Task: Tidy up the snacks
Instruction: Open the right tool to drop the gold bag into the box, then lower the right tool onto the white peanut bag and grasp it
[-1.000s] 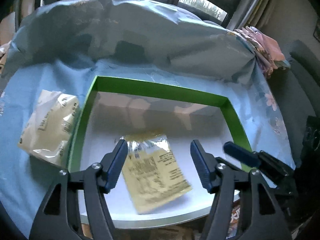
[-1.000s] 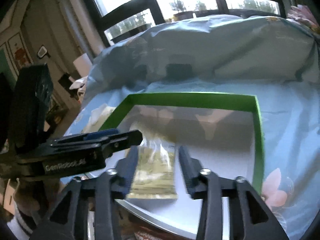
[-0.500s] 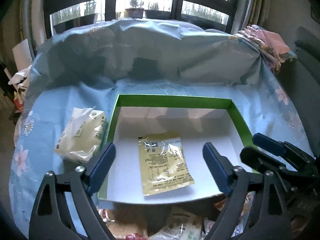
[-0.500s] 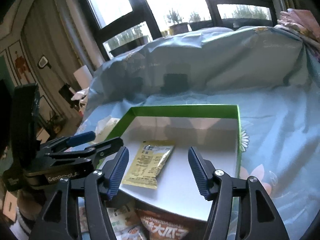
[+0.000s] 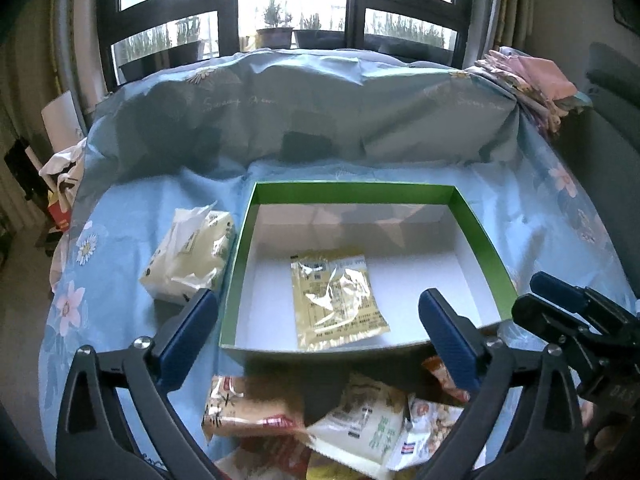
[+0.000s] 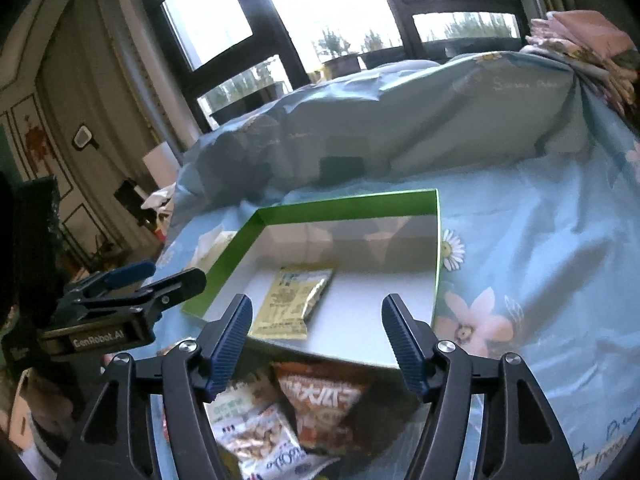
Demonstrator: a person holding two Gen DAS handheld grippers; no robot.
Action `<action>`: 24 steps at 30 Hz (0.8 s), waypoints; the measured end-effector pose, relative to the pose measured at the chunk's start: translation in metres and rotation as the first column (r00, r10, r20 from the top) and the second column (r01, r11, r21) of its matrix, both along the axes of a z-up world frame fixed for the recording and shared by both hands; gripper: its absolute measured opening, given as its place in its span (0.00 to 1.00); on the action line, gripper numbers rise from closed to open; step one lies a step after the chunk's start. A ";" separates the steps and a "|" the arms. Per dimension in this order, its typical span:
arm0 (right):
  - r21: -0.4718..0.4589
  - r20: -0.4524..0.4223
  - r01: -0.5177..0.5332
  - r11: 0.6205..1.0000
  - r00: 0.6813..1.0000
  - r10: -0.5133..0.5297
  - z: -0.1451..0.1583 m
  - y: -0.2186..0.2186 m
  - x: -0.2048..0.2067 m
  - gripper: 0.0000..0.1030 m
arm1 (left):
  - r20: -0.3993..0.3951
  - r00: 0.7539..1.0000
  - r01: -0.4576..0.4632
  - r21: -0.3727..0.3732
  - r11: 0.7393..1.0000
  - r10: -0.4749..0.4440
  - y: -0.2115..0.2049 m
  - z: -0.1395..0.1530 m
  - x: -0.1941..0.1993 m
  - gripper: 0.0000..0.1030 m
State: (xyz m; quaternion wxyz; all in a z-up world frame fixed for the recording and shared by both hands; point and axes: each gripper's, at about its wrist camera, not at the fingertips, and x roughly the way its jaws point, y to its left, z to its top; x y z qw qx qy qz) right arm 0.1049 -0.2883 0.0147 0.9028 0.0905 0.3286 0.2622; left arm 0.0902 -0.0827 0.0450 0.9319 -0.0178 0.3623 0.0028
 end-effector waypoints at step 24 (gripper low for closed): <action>-0.036 -0.079 -0.188 0.982 0.980 0.184 -0.046 0.011 -0.041 0.66 | -0.134 0.991 0.020 -0.009 1.000 -0.021 0.008 -0.044 -0.036 1.00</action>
